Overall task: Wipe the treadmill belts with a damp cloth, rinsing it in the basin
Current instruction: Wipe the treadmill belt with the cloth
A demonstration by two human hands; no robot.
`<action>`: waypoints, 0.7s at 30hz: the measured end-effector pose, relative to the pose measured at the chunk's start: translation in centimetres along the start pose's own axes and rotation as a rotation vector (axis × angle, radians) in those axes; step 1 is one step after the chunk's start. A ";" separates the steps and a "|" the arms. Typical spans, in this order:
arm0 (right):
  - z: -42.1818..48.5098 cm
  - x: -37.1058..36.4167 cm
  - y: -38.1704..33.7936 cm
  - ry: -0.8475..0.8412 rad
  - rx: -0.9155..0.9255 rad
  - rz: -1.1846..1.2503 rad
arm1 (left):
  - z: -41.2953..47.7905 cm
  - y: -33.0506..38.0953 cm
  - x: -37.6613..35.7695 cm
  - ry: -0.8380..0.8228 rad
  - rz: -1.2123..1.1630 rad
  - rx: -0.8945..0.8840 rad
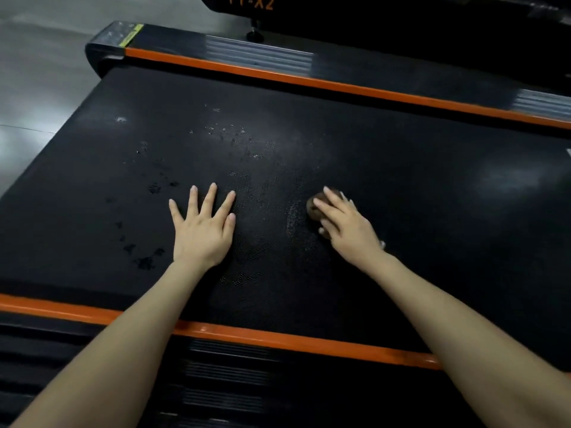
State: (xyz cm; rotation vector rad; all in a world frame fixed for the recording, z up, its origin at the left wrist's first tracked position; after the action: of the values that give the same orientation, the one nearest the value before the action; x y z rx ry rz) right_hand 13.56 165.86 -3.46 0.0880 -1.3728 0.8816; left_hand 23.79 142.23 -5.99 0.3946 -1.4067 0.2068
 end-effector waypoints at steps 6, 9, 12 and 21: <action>-4.1 -4.2 -9.1 -0.089 0.250 0.116 | 0.2 -0.2 -0.1 0.002 -0.008 0.009; -8.4 -2.5 -8.5 -0.214 0.397 0.211 | 0.0 -0.3 0.1 0.027 0.005 0.002; -10.6 0.8 -4.5 -0.328 0.422 0.249 | -0.4 -0.5 0.4 0.015 0.014 -0.020; -8.3 1.4 -0.3 -0.052 0.190 0.133 | 0.4 -0.9 1.6 -0.048 -0.027 -0.001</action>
State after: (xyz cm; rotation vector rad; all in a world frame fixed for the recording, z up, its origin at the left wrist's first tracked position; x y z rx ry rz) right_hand 20.39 170.74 -4.16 0.1676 -1.3519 1.1269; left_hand 23.98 141.13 -4.46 0.4200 -1.4479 0.1755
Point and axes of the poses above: each hand's wrist, its own z-axis towards the middle knuckle, its own x-axis out of the back of the hand, y = z × x, the point moved 4 cm from there along z, towards the middle knuckle, and after that the axes turned 11 degrees about y, right-handed, at the moved point
